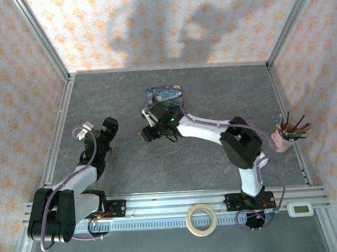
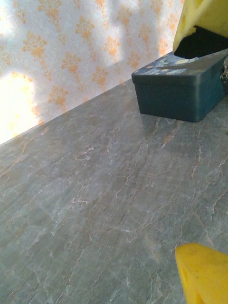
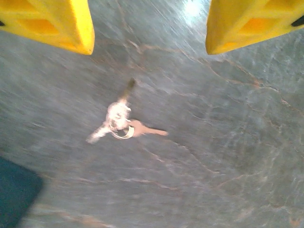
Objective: Unlock the padlock with the key
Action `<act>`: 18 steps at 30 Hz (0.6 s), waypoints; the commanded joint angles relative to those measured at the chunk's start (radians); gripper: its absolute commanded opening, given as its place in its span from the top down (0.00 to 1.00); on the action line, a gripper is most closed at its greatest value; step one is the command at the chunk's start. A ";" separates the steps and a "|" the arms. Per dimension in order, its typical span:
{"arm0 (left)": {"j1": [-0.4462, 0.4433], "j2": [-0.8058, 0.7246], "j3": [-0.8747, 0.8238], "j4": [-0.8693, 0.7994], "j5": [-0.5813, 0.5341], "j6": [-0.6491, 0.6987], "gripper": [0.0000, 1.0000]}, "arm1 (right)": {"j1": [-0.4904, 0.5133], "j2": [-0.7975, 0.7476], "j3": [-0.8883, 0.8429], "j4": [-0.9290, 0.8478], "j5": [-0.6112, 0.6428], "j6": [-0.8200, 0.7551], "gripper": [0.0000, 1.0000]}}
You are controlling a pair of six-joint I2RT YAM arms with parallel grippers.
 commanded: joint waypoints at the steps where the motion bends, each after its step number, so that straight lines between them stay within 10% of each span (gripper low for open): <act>1: 0.019 -0.030 -0.022 0.021 0.039 -0.022 0.01 | -0.013 0.098 0.121 -0.040 -0.051 -0.060 0.43; 10: 0.038 -0.164 -0.024 -0.119 0.019 0.057 0.01 | -0.014 0.331 0.398 -0.116 -0.038 -0.075 0.50; 18: 0.039 -0.180 -0.005 -0.130 0.018 0.066 0.01 | -0.011 0.268 0.259 -0.093 0.004 -0.091 0.49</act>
